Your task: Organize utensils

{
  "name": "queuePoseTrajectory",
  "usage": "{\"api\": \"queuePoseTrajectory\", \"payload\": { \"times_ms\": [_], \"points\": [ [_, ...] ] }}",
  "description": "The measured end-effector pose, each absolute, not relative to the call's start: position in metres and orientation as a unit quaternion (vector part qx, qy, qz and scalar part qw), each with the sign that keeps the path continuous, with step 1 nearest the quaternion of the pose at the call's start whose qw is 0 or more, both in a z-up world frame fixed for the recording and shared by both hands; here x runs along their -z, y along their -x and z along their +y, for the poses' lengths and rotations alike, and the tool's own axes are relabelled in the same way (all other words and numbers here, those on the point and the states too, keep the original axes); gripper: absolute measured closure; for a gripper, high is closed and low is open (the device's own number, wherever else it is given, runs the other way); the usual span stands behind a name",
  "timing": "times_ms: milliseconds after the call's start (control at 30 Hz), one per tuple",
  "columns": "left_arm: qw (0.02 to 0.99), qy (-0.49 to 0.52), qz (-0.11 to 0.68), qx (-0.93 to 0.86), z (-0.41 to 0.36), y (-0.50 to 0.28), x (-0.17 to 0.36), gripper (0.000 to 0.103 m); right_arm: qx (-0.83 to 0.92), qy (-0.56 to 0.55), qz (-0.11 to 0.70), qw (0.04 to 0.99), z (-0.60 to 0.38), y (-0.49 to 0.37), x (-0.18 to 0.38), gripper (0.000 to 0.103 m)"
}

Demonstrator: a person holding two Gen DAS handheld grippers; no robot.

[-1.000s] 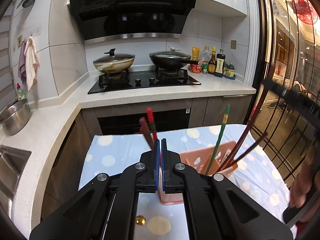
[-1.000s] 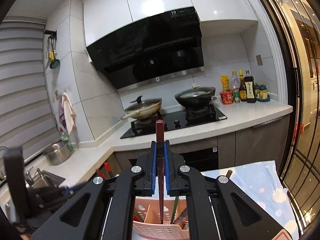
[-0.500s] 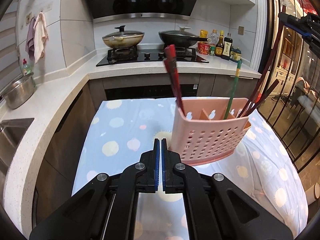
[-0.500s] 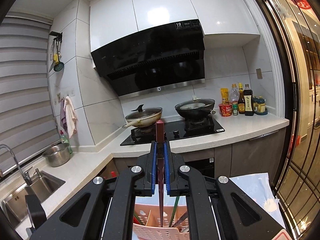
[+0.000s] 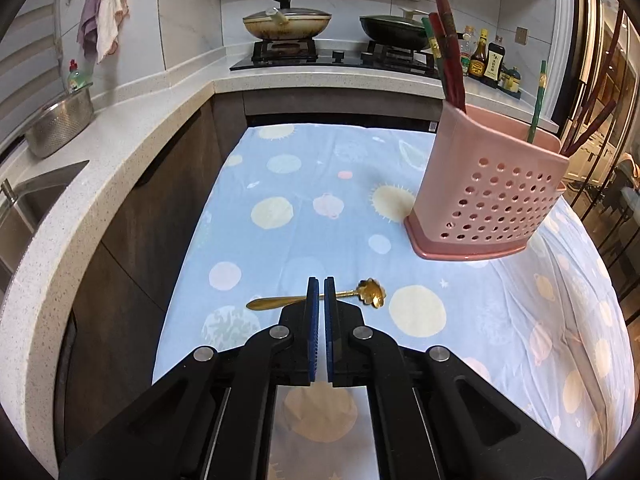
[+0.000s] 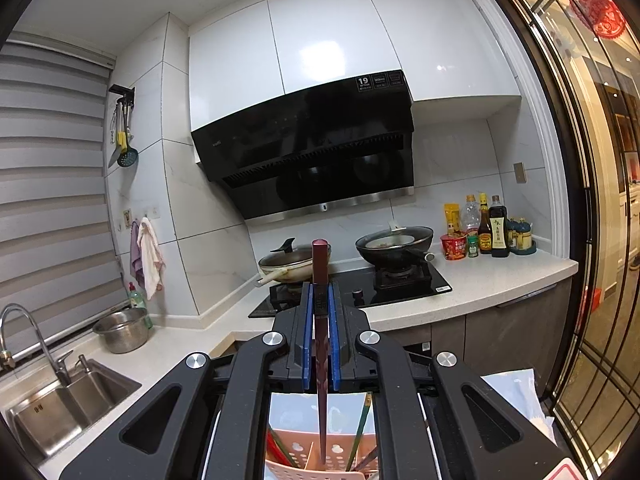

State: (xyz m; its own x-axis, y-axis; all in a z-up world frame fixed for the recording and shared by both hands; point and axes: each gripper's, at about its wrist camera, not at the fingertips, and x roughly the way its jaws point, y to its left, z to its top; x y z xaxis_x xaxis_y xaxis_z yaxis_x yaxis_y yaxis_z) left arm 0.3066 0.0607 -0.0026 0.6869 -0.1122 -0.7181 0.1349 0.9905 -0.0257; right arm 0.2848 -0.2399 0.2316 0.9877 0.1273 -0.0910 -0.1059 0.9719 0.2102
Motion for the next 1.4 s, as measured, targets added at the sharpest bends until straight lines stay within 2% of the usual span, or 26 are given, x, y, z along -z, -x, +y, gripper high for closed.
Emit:
{"api": "queuePoseTrajectory", "payload": {
  "times_ms": [600, 933, 1000, 1067, 1100, 1300, 1400],
  "points": [
    [0.911, -0.017, 0.409, 0.056, 0.078, -0.325, 0.029, 0.100, -0.050, -0.100, 0.104, 0.988, -0.226, -0.333, -0.190, 0.096],
    [0.910, -0.015, 0.412, 0.054, 0.100, -0.327, 0.031, 0.099, -0.076, -0.108, 0.077, 0.988, -0.221, -0.308, -0.213, 0.096],
    [0.908, -0.028, 0.413, 0.063, 0.100, -0.327, 0.034, 0.095, -0.081, -0.107, 0.079, 0.988, -0.220, -0.300, -0.216, 0.096],
    [0.907, -0.041, 0.413, 0.073, 0.098, -0.330, 0.040, 0.075, -0.087, -0.107, 0.084, 0.987, -0.218, -0.292, -0.213, 0.096],
    [0.906, -0.048, 0.414, 0.080, 0.097, -0.333, 0.043, 0.071, -0.090, -0.106, 0.087, 0.986, -0.217, -0.288, -0.211, 0.096],
    [0.892, -0.084, 0.434, 0.100, 0.097, -0.361, 0.067, 0.069, -0.100, -0.107, 0.108, 0.983, -0.214, -0.269, -0.194, 0.096],
    [0.892, -0.069, 0.431, 0.115, 0.098, -0.365, 0.069, 0.069, -0.103, -0.106, 0.119, 0.982, -0.213, -0.263, -0.186, 0.096]
  ]
}}
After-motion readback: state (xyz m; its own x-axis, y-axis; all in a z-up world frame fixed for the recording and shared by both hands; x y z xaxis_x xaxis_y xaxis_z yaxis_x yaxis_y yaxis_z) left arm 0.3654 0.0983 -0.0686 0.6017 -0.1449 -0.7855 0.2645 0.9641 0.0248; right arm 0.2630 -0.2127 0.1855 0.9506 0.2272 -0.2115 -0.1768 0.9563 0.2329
